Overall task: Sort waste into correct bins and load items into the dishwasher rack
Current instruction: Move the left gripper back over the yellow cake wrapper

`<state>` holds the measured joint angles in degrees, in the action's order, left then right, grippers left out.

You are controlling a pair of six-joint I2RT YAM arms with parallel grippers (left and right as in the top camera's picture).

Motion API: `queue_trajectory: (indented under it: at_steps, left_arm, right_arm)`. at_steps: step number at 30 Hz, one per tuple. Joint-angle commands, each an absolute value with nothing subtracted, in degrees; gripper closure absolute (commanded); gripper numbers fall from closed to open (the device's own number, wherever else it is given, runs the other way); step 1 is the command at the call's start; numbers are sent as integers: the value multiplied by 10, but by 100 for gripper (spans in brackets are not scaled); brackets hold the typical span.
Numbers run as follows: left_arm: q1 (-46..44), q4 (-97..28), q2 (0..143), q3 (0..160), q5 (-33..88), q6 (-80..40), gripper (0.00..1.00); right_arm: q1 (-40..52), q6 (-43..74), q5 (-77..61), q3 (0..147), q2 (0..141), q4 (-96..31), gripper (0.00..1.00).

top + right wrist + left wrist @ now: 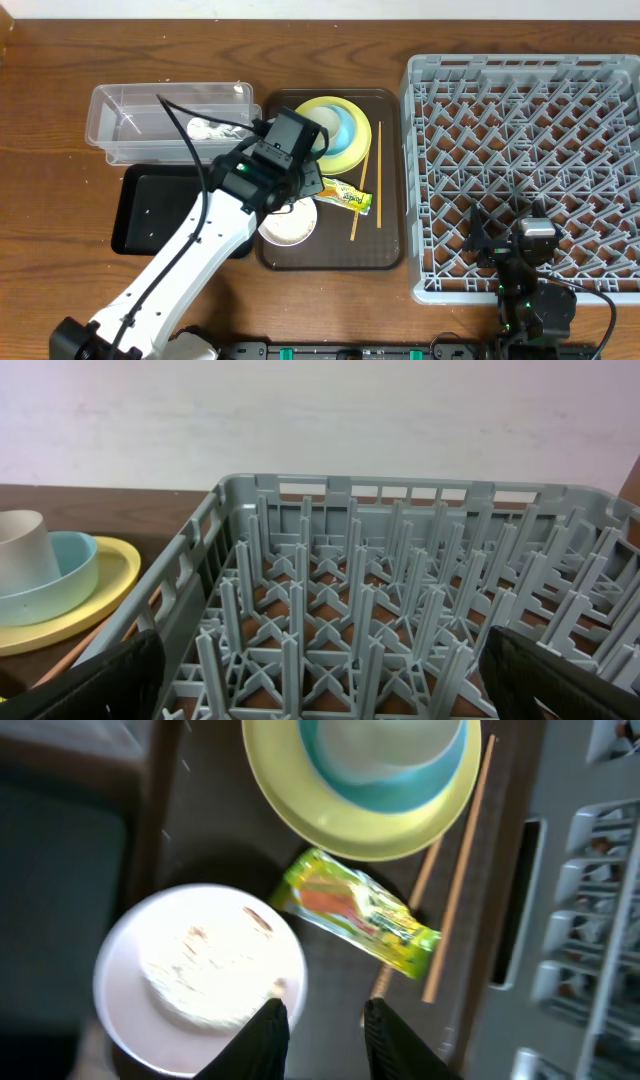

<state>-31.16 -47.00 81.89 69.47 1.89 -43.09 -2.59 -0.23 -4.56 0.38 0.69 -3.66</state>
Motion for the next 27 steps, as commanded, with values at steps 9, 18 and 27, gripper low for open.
queue_trajectory:
  at_steps: [9,18,27]
  left_arm:
    - [-386,-426,880,689,44,-673,71]
    - [-430,-340,957,689,9,-721,78]
    - [-432,-316,1009,689,-7,-721,79]
  right_arm:
    - [-31,3,-50,3,3,-39,1]
    - [-31,3,-50,3,3,-39,1]
    - [-31,4,-50,3,3,-39,1]
